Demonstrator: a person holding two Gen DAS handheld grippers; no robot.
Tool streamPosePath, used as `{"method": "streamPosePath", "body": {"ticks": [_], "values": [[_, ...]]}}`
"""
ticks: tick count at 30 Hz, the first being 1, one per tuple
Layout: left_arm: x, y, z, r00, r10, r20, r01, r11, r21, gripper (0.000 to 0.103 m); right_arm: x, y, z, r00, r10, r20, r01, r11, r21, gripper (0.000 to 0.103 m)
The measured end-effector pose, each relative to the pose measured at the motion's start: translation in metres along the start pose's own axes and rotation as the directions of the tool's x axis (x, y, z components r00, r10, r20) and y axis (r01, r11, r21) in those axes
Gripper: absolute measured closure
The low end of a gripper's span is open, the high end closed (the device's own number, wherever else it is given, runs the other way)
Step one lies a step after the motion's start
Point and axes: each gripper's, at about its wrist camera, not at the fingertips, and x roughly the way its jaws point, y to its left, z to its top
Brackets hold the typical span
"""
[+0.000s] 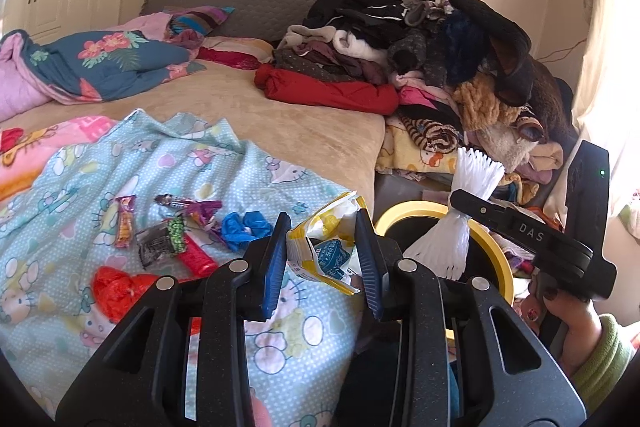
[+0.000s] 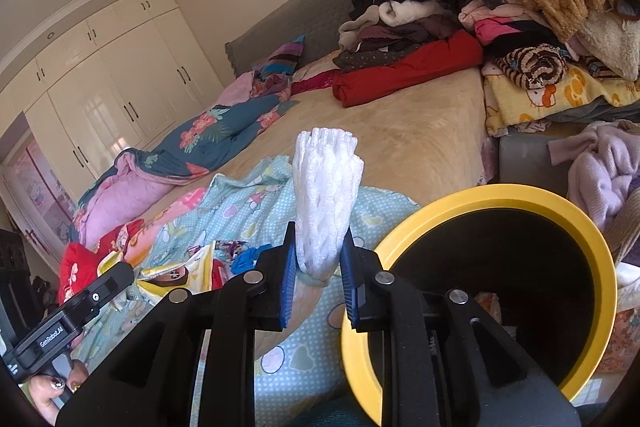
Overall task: Collect trash
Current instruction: 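Carry foam net in right tool and yellow wrapper in left tool over bin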
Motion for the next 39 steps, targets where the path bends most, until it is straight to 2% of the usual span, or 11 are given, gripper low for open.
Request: {"method": "streamPosePath", "body": {"ticks": [13,26,39], "values": [[0.012,-0.028,-0.004,0.999,-0.040,-0.024,0.040,0.999,0.036,0.077,-0.015,-0.027,0.006,0.999,-0.036,0.033,0.035,0.998,0.050,0.084],[0.034,-0.060,-0.014,0.994,-0.080,-0.070,0.086,0.992,0.088,0.077,-0.032,-0.070,0.010,0.986,-0.145,0.079,0.137,0.986,0.090,0.084],[0.074,-0.088,-0.035,0.978,-0.127,-0.168,0.151,0.979,0.135,0.077,-0.025,-0.110,0.001,0.974,-0.224,0.039,0.217,0.968,0.125,0.083]]}}
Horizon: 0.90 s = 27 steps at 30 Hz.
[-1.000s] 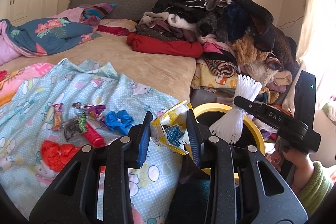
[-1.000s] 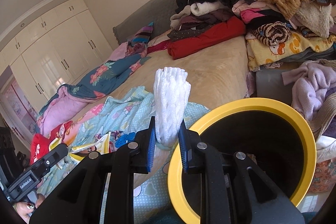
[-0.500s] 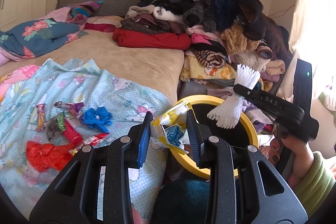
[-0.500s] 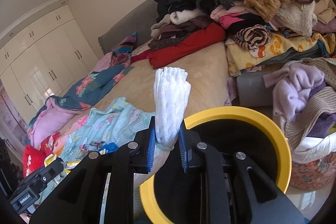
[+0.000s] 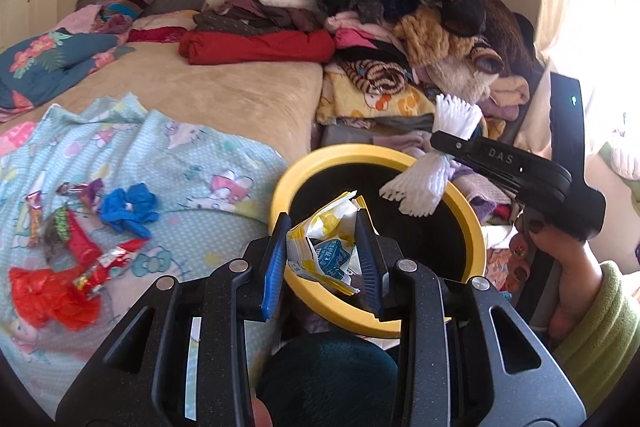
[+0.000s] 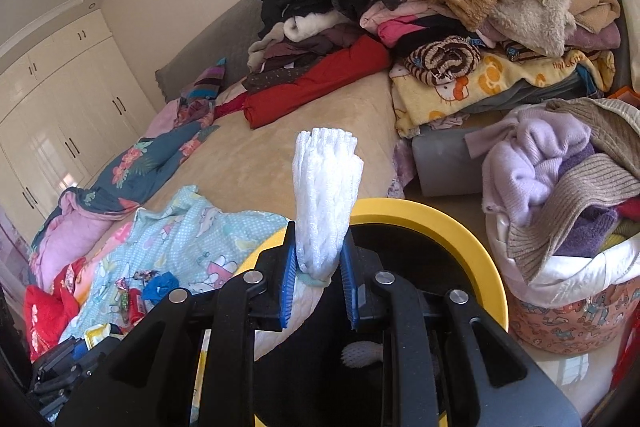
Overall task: Collect trash
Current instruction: 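Carry foam net in right tool and yellow wrapper in left tool over bin, then open right tool releasing foam net into bin while left tool releases wrapper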
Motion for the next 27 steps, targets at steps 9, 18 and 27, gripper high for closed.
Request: {"method": "streamPosePath", "body": {"ticks": [9,18,27], "values": [[0.034,-0.016,-0.007,0.997,-0.016,-0.080,0.021,0.998,0.057,0.077,0.007,-0.015,-0.004,1.000,-0.021,-0.014,0.022,0.999,0.033,0.078],[0.052,-0.022,-0.010,0.995,-0.033,-0.097,0.039,0.998,0.057,0.049,0.009,-0.027,-0.004,0.999,-0.043,-0.011,0.043,0.997,0.060,0.046],[0.027,-0.001,-0.007,0.999,0.045,0.023,-0.044,0.999,-0.029,0.011,0.006,-0.020,-0.007,0.998,-0.057,0.004,0.057,0.997,0.044,0.028]]}}
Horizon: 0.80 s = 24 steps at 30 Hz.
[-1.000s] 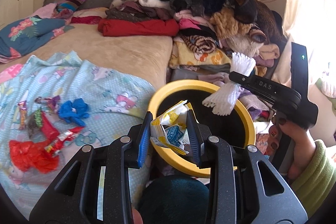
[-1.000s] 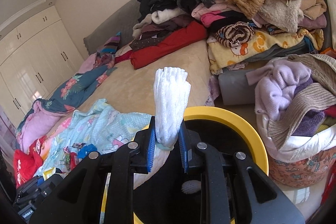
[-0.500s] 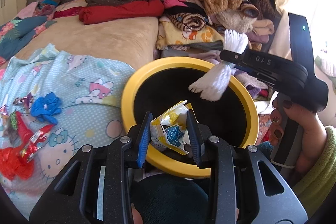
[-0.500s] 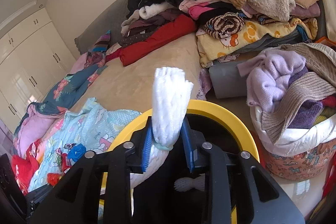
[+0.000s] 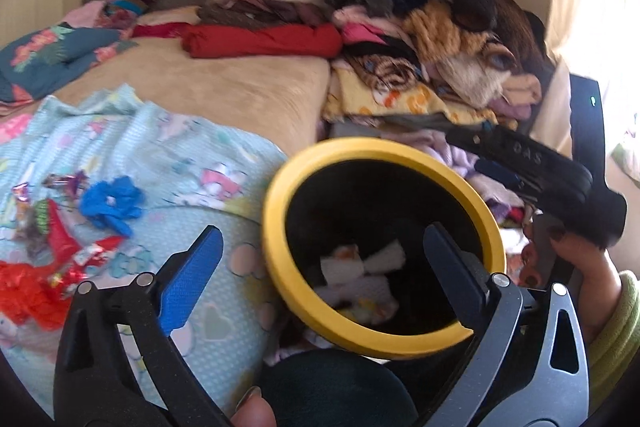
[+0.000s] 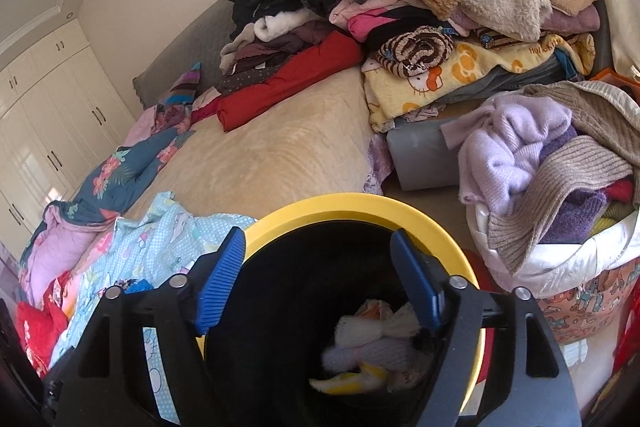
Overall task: Collect trash
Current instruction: 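Open right tool releasing foam net into bin while left tool releases wrapper, then move both tools back from bin toward remaining trash on blanket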
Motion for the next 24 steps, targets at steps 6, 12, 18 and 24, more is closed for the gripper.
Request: {"method": "streamPosePath", "body": {"ticks": [6,12,18,24], "values": [[-0.016,0.014,0.006,0.998,0.042,0.043,-0.041,0.998,-0.038,0.011,-0.002,0.018,-0.001,1.000,0.011,0.008,-0.010,0.999,-0.047,0.021],[-0.027,0.023,0.010,0.995,0.071,0.071,-0.067,0.996,-0.052,0.011,-0.007,0.034,-0.001,0.999,0.040,0.019,-0.038,0.997,-0.072,0.017],[-0.037,0.035,0.013,0.989,0.114,0.091,-0.108,0.991,-0.075,0.011,-0.011,0.052,-0.002,0.997,0.069,0.025,-0.066,0.992,-0.106,0.016],[-0.046,0.051,0.014,0.982,0.152,0.109,-0.139,0.983,-0.116,0.011,-0.013,0.070,-0.007,0.995,0.103,0.012,-0.100,0.985,-0.137,0.015]]}}
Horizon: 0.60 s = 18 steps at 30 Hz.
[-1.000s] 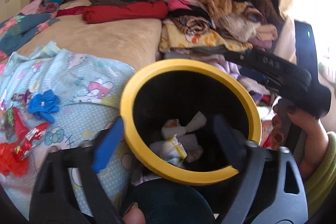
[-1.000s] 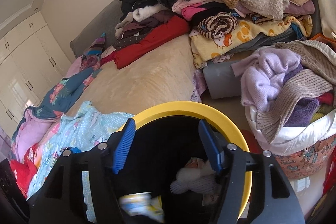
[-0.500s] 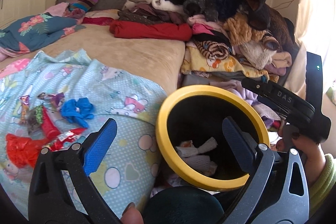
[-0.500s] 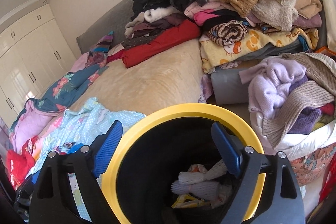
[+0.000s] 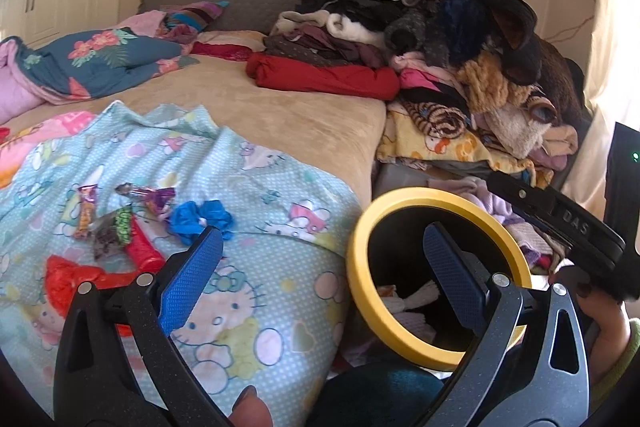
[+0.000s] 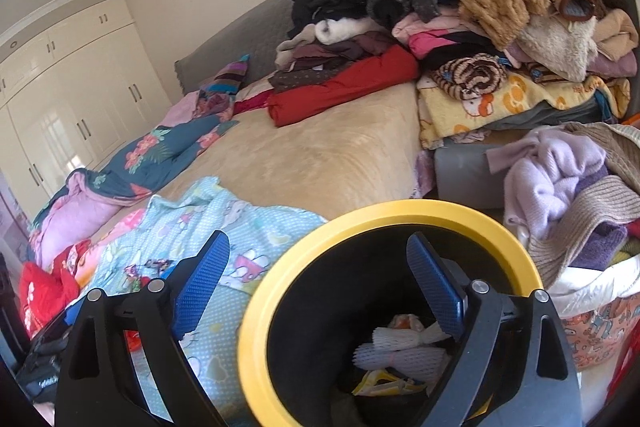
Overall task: Collect trash
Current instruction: 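Move both tools back from bin toward remaining trash on blanket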
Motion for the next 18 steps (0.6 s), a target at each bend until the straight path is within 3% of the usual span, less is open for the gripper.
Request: {"method": "streamPosePath", "body": {"ticks": [18], "values": [[-0.016,0.051,0.011,0.995,0.095,0.044,-0.090,0.991,-0.097,0.011,0.001,0.052,-0.013,0.997,0.075,-0.024,-0.077,0.993,-0.090,0.014]]}}
